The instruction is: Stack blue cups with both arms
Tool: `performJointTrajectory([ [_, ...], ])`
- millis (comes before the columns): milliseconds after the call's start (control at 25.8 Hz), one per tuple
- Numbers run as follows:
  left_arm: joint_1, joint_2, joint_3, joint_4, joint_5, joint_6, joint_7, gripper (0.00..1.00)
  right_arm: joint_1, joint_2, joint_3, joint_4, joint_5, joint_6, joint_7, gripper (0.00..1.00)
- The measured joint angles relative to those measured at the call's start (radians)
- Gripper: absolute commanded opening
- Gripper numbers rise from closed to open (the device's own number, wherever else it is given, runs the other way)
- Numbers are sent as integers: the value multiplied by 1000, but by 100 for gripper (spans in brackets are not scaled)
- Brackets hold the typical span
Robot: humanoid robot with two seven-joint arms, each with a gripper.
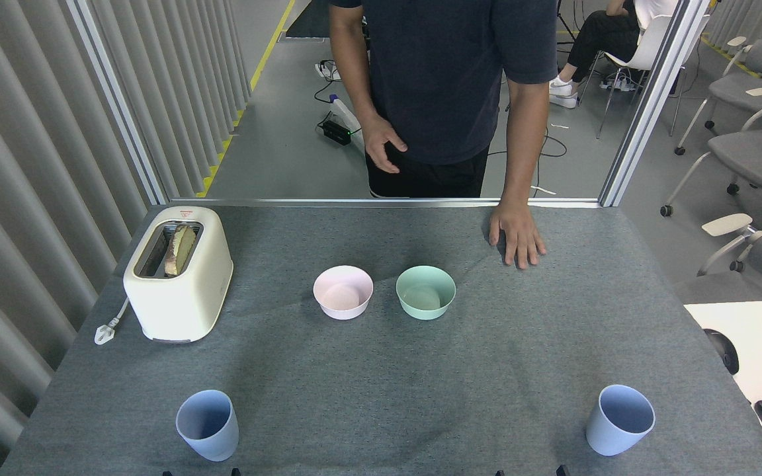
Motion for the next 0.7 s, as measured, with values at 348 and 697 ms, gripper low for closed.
performJointTrajectory([
  [348,-1,0,7,30,-2,0,0,100,2,-1,-1,2,-1,0,0,100],
  [697,-98,3,10,129,-7,13,0,100,3,-1,-1,4,-1,-1,-1,100],
])
